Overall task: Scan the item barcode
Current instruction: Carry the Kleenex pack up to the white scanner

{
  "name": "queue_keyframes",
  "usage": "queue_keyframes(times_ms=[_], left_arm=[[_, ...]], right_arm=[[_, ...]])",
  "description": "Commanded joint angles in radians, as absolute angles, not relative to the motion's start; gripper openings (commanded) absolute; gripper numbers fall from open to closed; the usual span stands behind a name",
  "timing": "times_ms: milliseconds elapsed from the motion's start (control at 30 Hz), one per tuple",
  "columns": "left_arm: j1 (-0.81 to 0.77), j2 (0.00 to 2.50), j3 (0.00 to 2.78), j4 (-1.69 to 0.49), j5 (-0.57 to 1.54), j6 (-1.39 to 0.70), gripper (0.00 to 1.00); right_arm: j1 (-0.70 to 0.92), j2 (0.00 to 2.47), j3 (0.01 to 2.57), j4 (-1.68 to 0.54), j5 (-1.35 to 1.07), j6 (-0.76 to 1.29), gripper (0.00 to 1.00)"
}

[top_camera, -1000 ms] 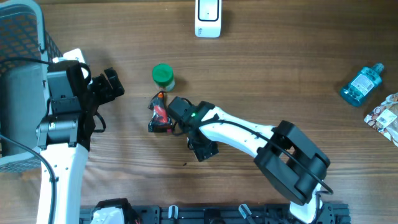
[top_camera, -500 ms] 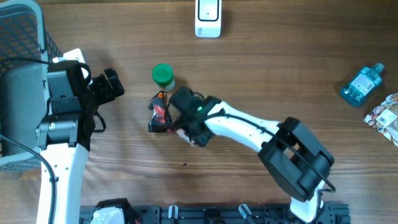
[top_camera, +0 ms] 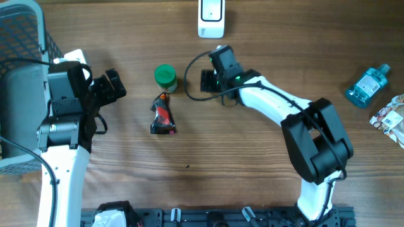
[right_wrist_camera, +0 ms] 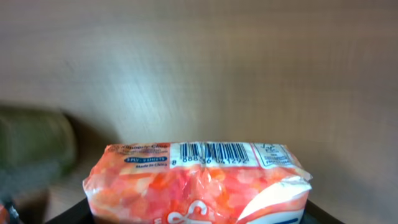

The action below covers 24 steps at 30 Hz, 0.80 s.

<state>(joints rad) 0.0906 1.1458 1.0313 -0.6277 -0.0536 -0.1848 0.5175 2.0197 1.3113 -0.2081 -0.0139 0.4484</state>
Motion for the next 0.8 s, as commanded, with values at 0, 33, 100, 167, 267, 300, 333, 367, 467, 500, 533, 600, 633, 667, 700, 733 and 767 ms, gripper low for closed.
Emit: queue_keyframes(times_ms=[0,33,100,167,267,300,333,367,467,500,533,600,633,667,700,733,767], left_arm=[[0.087,1.146,1.038,-0.625,-0.045,-0.191,1.0],[0.087,1.146,1.038,-0.625,-0.045,-0.191,1.0],[0.087,1.146,1.038,-0.625,-0.045,-0.191,1.0],[0.087,1.146,1.038,-0.625,-0.045,-0.191,1.0],[0.087,1.146,1.038,-0.625,-0.045,-0.191,1.0],[0.087,1.146,1.038,-0.625,-0.045,-0.191,1.0],[0.087,1.146,1.038,-0.625,-0.045,-0.191,1.0],[0.087,1.146,1.038,-0.625,-0.045,-0.191,1.0],[0.087,1.146,1.038,-0.625,-0.045,-0.191,1.0],[0.087,1.146,1.038,-0.625,-0.045,-0.191,1.0],[0.087,1.146,1.038,-0.625,-0.045,-0.191,1.0],[0.087,1.146,1.038,-0.625,-0.045,-0.191,1.0],[0.087,1.146,1.038,-0.625,-0.045,-0.191,1.0],[0.087,1.146,1.038,-0.625,-0.045,-0.191,1.0],[0.087,1.146,1.038,-0.625,-0.045,-0.191,1.0],[0.087,1.146,1.038,-0.625,-0.045,-0.191,1.0],[0.087,1.146,1.038,-0.625,-0.045,-0.191,1.0]], right_arm=[[0.511,2.004,1.332,-0.109,0.004,0.318,0.73],[0.511,1.99,1.332,-0.093,0.004,0.309,0.73],[0.511,1.948,1.332,-0.08,0.004,0.287,0.72],[0.511,1.899,1.332,-0.08,0.004,0.286,0.72],[0.511,1.818,1.332,-0.054,0.004,0.226,0.72],[0.511,1.785,1.332,-0.043,-0.001,0.212,0.72],[0.511,1.75,1.332,-0.035,0.0,0.208,0.72],[0.511,1.716,1.332,-0.03,-0.001,0.209,0.72],[0.511,1.618,1.332,-0.032,-0.046,0.208,0.72],[0.511,1.575,1.332,-0.039,-0.102,0.208,0.72],[0.511,1.555,1.332,-0.044,-0.134,0.203,0.72],[0.511,1.522,1.332,-0.05,-0.202,0.175,0.72],[0.511,1.505,1.332,-0.057,-0.241,0.152,0.72],[0.511,1.492,1.332,-0.067,-0.277,0.125,0.72],[0.511,1.479,1.332,-0.081,-0.311,0.098,0.72],[0.511,1.465,1.332,-0.1,-0.344,0.068,0.72],[0.511,1.449,1.332,-0.125,-0.388,0.027,0.72]])
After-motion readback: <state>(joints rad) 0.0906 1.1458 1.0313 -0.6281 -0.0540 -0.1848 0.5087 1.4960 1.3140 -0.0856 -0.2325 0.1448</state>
